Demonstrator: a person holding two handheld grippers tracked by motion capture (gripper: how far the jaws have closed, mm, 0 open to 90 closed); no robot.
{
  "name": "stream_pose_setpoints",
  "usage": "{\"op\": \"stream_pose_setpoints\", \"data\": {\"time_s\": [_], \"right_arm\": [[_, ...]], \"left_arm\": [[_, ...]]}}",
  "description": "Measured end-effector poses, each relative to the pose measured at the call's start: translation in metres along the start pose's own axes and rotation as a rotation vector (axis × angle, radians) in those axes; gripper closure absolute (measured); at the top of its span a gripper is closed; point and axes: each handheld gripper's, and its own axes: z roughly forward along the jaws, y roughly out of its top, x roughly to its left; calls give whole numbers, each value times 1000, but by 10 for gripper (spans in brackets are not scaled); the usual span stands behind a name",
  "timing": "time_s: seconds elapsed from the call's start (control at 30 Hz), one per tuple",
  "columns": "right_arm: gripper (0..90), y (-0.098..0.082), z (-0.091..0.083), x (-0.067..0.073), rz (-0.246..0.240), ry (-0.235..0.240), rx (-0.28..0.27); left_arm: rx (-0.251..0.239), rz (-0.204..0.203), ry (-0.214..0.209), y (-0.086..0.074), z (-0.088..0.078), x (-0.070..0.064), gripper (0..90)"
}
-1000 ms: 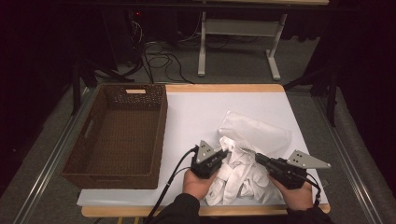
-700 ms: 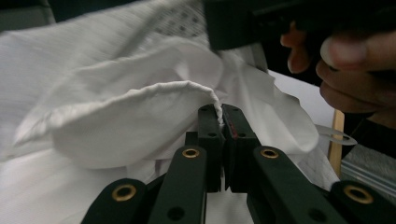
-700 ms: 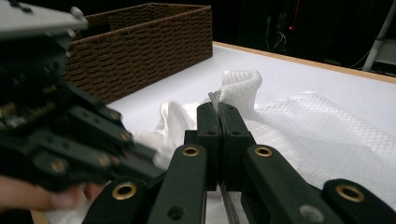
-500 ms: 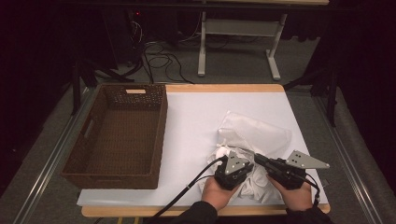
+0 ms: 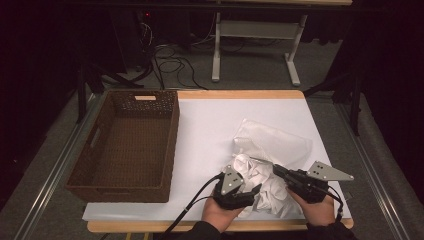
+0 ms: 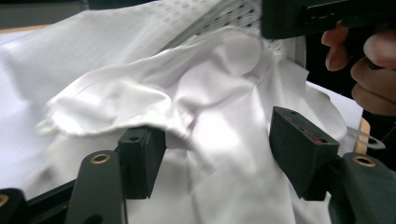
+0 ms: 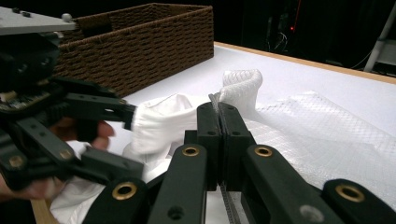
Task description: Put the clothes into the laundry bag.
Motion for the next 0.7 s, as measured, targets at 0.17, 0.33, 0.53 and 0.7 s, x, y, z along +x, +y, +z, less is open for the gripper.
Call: {"op": "stream_pose_setpoints", "data": {"time_s": [0.17,0.33,0.53,0.7], "right_arm": [[900,1,1,1,2,-1,-1],[900,0,0,0,2,-1,0],[900,0,1,0,3,1,0],[900,0,2,-1,8,3,1]], "left_arm": [[-27,-32,58,3,-10,15,351],[-18,-59,129,11,-1,33,234],[43,-86,158,19,28,51,239],[43,-88,105,23,39,47,626]]}}
